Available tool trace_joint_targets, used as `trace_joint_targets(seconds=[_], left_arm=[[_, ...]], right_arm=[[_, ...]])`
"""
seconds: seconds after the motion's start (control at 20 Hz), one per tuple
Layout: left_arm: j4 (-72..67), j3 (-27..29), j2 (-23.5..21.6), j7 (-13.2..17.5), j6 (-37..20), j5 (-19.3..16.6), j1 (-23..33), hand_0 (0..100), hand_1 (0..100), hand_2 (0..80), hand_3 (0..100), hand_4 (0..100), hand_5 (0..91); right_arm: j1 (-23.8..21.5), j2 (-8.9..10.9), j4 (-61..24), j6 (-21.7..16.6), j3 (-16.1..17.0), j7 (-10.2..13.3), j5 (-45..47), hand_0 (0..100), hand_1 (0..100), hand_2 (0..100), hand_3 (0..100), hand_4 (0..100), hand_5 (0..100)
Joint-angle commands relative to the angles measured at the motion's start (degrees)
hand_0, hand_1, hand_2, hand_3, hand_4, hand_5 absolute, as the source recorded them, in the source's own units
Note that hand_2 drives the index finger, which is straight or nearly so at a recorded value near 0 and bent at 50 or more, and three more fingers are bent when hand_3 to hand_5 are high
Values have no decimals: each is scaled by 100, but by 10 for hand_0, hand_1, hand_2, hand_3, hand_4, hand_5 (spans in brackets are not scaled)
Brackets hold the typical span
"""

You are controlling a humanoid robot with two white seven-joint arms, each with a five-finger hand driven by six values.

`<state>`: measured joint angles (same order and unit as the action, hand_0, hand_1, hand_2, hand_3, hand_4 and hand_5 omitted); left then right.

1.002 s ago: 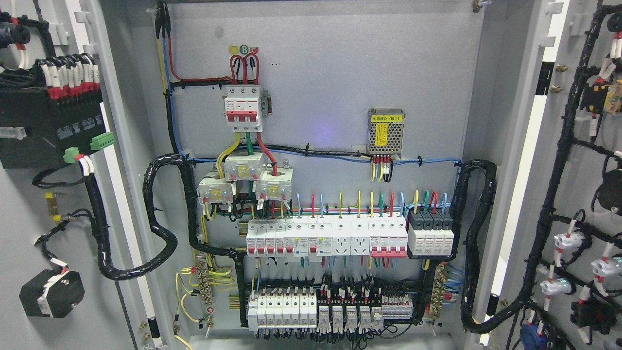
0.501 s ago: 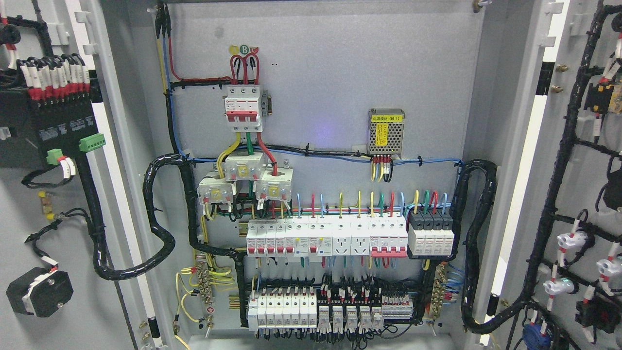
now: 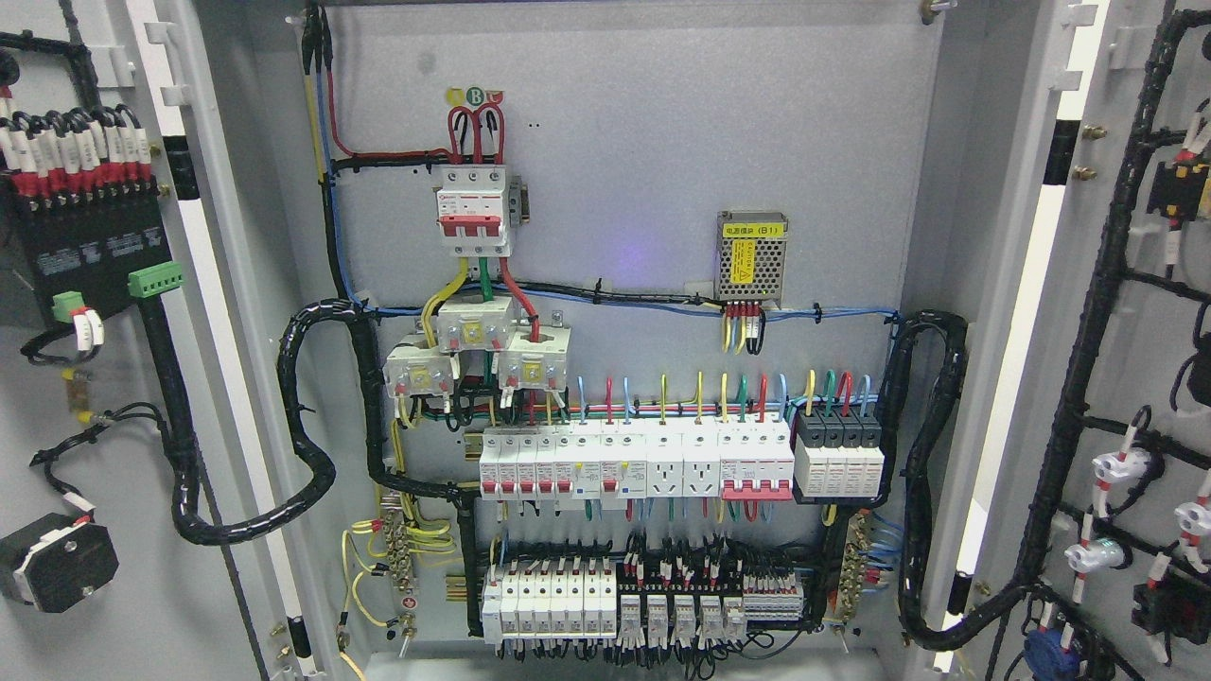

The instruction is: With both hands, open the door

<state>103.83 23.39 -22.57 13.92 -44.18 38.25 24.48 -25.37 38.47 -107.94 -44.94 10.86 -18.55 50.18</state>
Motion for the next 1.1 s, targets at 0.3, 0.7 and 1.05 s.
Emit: trace_joint_targets(seconds=[0.3,0.7,1.05], left_arm=[[-1101,280,-292,-3,-30,95,-540,0,0,0,0,30,0],[-1962,271,-520,-3,75,95,-1147,0,0,0,0,31,0],[-2481,210,-573,-3,479,78,-1621,0,0,0,0,30,0]], right_arm=[[-3,29,230,-955,258,0,27,107,0,0,0,0,0],[-3,38,291,-946,364,0,36,107,0,0,0,0,0],[-38,29,309,-955,382,0,36,107,0,0,0,0,0]])
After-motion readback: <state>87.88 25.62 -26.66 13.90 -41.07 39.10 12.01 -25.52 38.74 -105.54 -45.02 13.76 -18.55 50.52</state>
